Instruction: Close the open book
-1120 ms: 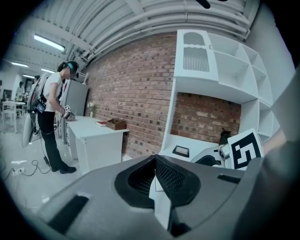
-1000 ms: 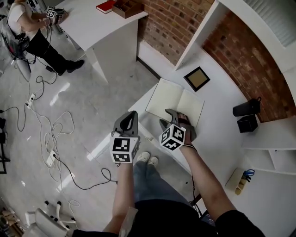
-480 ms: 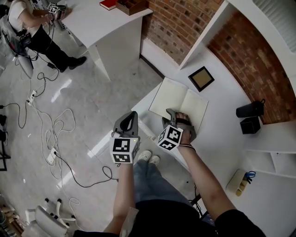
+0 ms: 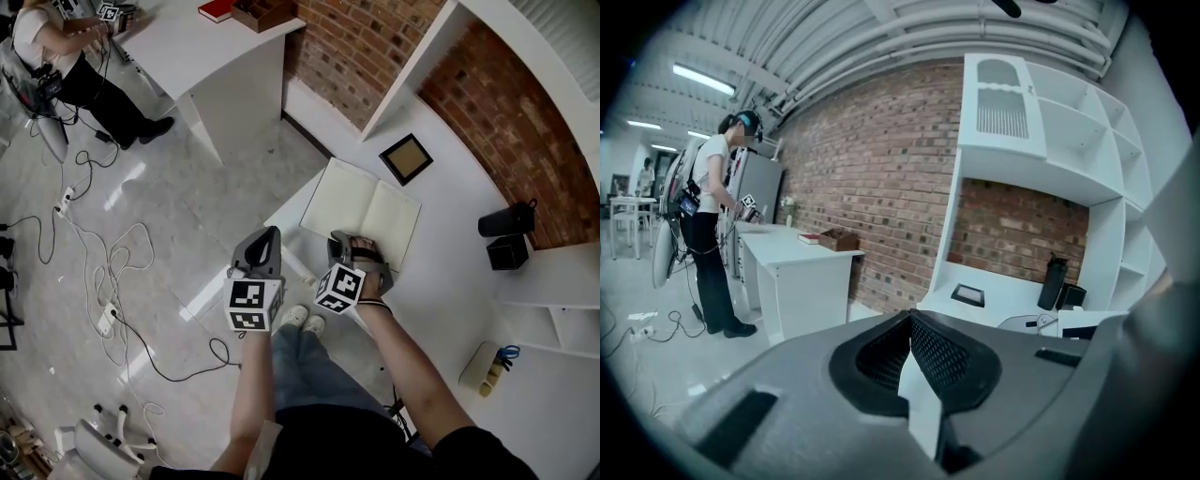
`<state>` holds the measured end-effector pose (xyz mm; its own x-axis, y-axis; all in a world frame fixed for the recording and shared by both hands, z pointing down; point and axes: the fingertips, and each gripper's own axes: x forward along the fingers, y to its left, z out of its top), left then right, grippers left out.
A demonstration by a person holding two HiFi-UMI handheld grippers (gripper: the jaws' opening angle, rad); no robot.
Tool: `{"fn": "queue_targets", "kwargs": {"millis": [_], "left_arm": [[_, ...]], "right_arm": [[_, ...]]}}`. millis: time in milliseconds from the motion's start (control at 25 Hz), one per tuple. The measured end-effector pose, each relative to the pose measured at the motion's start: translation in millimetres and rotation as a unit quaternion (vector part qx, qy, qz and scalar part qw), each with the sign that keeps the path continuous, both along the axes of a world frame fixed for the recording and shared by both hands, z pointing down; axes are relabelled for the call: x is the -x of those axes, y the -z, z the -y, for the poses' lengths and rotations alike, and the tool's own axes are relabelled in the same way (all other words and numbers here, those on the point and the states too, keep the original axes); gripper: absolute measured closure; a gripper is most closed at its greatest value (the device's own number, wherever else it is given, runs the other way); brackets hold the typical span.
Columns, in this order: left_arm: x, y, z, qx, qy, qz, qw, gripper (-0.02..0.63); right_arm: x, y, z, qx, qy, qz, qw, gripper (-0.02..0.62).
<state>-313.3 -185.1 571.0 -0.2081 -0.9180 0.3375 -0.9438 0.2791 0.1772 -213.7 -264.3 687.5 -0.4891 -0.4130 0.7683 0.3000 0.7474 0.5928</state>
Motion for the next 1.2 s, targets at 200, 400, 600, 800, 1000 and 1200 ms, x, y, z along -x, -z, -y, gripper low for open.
{"fn": "queue_targets", "kwargs": {"millis": [200, 400, 600, 800, 1000, 1200], "left_arm": [[-1, 1, 3, 0.001, -0.002, 0.002, 1.0, 0.597], [-7, 6, 11, -0.001, -0.014, 0.005, 0.9999, 0.597], [-18, 12, 24, -0.002, -0.035, 0.012, 0.9993, 0.597], [-31, 15, 35, 0.002, -0.057, 0.017, 0.9982, 0.597], [-47, 16, 49, 0.008, -0.083, 0.024, 0.9962, 0.597], [-66, 13, 63, 0.015, -0.106, 0.029, 0.9938, 0.597]], "right_arm": [[-1, 12, 2, 0.029, -0.033, 0.055, 0.998, 0.557], [-6, 43, 9, 0.098, -0.119, 0.187, 0.97, 0.565], [-26, 69, 22, 0.191, -0.219, 0.326, 0.899, 0.568], [-55, 72, 32, 0.251, -0.306, 0.397, 0.828, 0.575], [-81, 63, 39, 0.306, -0.385, 0.427, 0.759, 0.574], [-109, 42, 46, 0.332, -0.438, 0.417, 0.724, 0.534]]}}
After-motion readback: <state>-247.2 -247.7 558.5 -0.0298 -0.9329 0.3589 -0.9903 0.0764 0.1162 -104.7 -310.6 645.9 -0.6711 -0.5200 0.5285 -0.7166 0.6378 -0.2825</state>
